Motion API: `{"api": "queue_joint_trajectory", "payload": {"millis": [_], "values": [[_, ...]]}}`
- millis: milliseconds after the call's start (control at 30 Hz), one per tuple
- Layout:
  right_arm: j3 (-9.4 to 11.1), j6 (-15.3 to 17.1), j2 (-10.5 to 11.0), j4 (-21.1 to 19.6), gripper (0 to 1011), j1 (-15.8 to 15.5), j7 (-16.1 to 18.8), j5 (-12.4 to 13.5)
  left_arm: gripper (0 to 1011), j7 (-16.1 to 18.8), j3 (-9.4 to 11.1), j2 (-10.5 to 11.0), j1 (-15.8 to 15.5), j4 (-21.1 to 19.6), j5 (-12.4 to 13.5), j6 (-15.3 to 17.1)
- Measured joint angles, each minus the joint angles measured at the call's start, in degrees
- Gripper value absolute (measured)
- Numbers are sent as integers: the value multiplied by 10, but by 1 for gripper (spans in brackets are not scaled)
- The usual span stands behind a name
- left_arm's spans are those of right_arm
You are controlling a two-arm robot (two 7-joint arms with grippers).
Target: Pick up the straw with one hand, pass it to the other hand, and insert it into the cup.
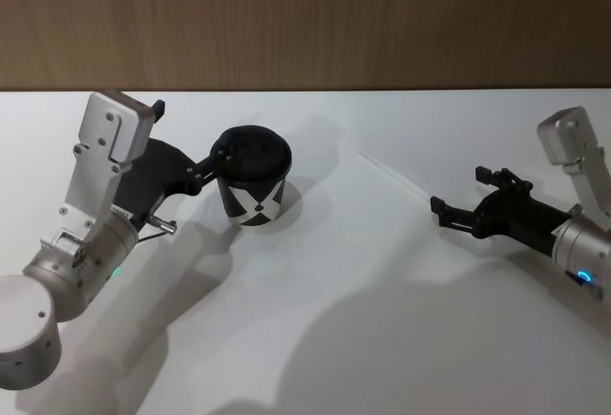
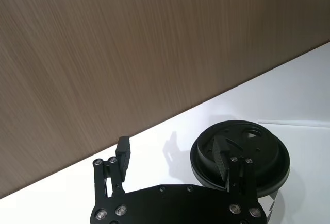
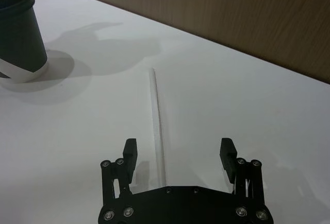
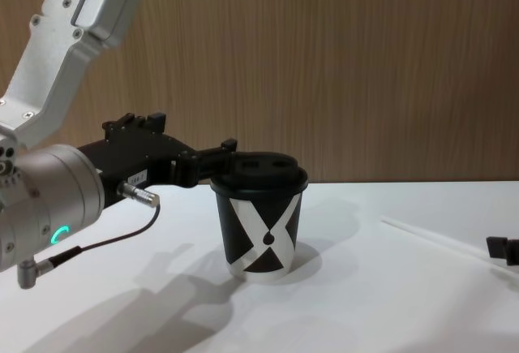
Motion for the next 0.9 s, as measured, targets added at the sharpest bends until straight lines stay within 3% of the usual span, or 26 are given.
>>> {"api": "queue_joint_trajectory", "payload": {"millis": [700, 900], "values": [[-15, 23, 9, 9, 999, 9, 10, 13, 1003, 0, 0, 0, 0, 0, 0, 0], [-19, 27, 11, 11, 904, 11, 12, 16, 1003, 0, 0, 0, 0, 0, 0, 0]]}}
